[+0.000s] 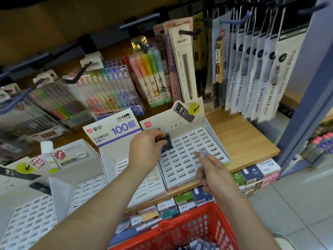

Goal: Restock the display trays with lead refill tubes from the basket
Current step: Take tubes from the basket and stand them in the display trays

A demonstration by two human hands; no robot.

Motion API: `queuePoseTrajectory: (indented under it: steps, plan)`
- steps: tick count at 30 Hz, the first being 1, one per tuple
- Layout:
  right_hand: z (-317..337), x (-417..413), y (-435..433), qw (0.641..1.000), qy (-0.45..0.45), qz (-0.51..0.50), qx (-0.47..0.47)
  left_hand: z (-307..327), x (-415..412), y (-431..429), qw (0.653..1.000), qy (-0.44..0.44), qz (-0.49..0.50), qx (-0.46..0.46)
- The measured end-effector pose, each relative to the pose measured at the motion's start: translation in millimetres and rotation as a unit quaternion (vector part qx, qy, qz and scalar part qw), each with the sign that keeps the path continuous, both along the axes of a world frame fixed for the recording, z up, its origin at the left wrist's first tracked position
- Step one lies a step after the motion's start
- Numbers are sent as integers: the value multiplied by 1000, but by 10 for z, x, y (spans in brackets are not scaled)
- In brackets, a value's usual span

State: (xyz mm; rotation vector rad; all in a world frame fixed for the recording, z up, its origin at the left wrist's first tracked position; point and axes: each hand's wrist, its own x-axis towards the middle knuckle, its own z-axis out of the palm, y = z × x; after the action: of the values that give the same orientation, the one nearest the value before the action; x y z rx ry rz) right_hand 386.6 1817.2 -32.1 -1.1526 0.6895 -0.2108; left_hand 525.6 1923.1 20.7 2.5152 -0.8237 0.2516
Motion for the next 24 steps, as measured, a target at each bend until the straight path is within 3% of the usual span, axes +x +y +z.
queuePoseTrajectory:
  steps: [6,10,15,18,21,24]
  plan:
    - [-17,-4,-6,998,-22,-2,53,-85,88,-41,991,-76,-50,94]
    - [14,-19,1,995,-64,-1,75,-88,65,-95,986,-79,-32,145]
    - [36,-12,-21,993,-76,-57,73,-43,-29,-75,998,-30,-26,49]
    - [62,-13,-26,993,-93,-53,59,81,-358,-21,981,151,-66,-105]
    - [77,5,0,993,-99,-45,47,82,-666,40,967,202,-108,-108]
    - [88,13,32,993,-104,-19,44,59,-773,84,960,226,-77,-149]
